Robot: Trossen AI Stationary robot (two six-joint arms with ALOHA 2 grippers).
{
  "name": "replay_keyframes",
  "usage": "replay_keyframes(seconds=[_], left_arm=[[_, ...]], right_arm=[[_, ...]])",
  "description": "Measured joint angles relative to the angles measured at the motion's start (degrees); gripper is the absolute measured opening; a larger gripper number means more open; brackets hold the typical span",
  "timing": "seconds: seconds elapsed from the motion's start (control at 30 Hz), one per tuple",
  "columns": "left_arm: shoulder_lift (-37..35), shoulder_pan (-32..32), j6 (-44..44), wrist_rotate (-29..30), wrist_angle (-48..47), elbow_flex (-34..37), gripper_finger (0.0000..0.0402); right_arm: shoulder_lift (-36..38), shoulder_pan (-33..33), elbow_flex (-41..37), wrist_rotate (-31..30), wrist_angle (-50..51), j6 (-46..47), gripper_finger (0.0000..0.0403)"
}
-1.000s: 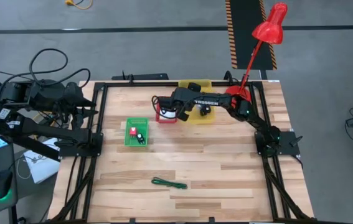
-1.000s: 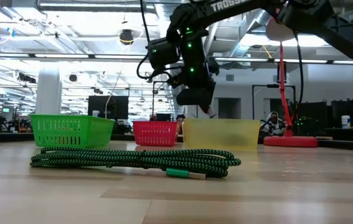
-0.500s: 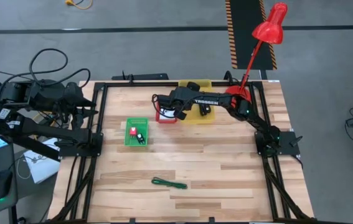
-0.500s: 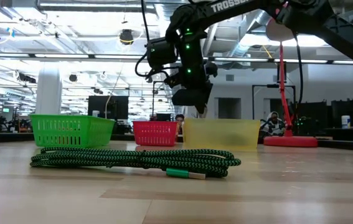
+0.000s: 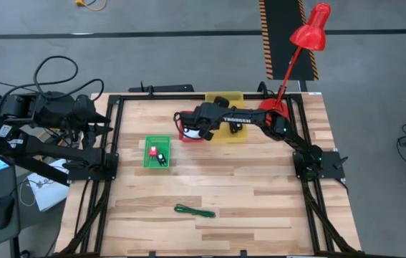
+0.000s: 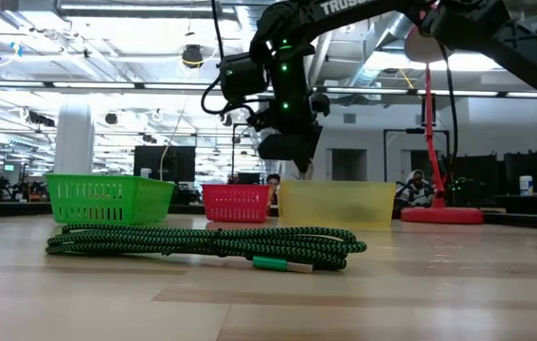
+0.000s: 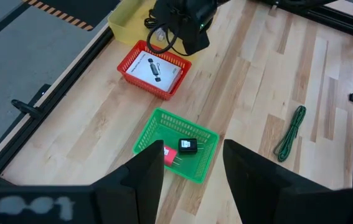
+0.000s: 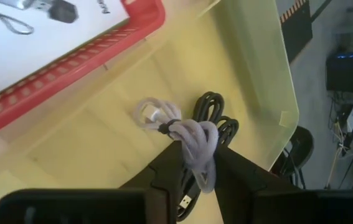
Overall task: Pick and place items into bin
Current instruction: Put the white charger cable into the yellow bin, then put the green charger cable into the yellow bin
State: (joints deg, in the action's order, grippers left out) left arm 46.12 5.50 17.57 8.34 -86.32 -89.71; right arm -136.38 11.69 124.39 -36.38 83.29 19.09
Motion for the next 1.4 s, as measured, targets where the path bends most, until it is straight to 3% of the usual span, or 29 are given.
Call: replay_keyframes(seconds=[0.13, 0.43, 0.6, 1.0, 1.4], left_arm=[[0.0, 0.0, 0.0, 0.0, 0.0, 0.0, 0.0154], [0.0, 0.0, 0.0, 0.0, 0.0, 0.0, 0.0154], [0.0, 0.0, 0.0, 0.0, 0.0, 0.0, 0.0154], [0.0, 0.0, 0.0, 0.0, 0.0, 0.0, 0.0154], [0.0, 0.0, 0.0, 0.0, 0.0, 0.0, 0.0154]], right_arm=[[0.0, -0.5, 0.0, -0.2, 0.0, 0.5, 0.0101], [0.0, -0.4, 0.0, -1.7, 2.4, 4.3, 0.0207], [0.0, -0.5, 0.0, -2.9, 3.9, 6.7, 0.0248], [0.0, -1.8, 0.0, -4.2, 6.7, 12.5, 0.0256], [0.0, -11.8, 0.0, -4.0, 0.0, 12.6, 0.0256]])
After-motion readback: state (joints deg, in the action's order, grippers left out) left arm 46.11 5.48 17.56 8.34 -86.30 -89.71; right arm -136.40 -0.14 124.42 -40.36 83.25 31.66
